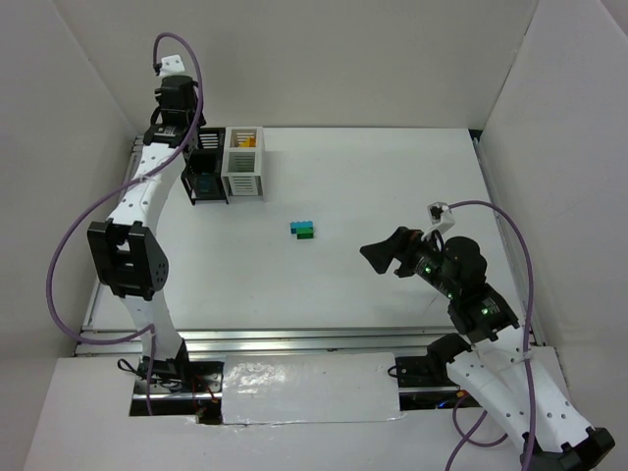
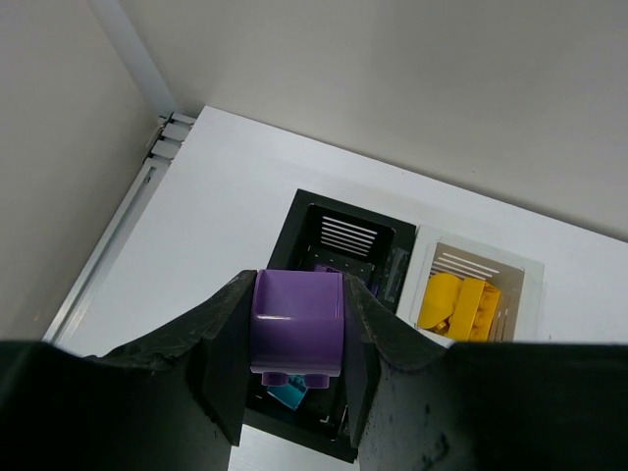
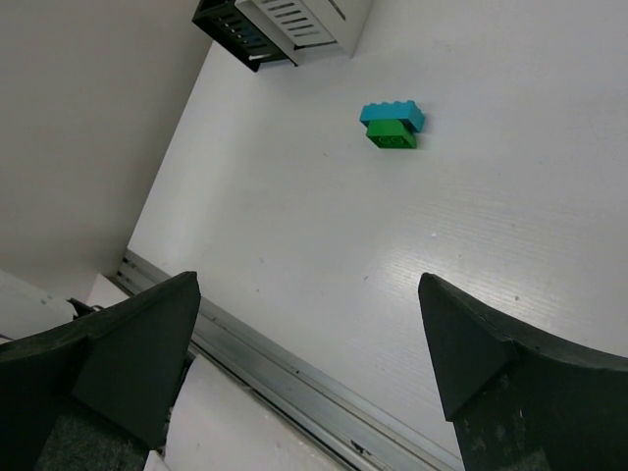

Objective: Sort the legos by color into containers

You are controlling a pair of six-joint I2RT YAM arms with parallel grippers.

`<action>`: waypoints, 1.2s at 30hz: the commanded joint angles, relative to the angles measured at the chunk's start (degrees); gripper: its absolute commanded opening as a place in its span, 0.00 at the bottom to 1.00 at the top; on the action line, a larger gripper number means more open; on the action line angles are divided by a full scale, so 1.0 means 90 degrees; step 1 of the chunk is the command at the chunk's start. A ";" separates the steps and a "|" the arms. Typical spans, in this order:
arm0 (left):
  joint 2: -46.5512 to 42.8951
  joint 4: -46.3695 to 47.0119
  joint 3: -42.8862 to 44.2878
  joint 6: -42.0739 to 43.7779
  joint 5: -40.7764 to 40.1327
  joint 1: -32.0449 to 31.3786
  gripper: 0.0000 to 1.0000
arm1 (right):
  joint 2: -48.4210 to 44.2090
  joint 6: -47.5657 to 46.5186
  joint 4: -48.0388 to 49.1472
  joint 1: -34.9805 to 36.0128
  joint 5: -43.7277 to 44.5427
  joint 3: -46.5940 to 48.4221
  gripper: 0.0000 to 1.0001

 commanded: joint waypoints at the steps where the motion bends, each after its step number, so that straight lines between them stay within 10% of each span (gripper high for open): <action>1: 0.0200 0.0167 0.0066 0.0029 -0.0151 -0.0043 0.00 | -0.0029 0.0028 0.0247 -0.0024 -0.0003 -0.0053 1.00; 36: 0.0826 -0.1367 0.0057 -0.1065 0.0015 -0.0326 0.00 | 0.0039 0.0145 0.0520 -0.0034 -0.0159 -0.0287 1.00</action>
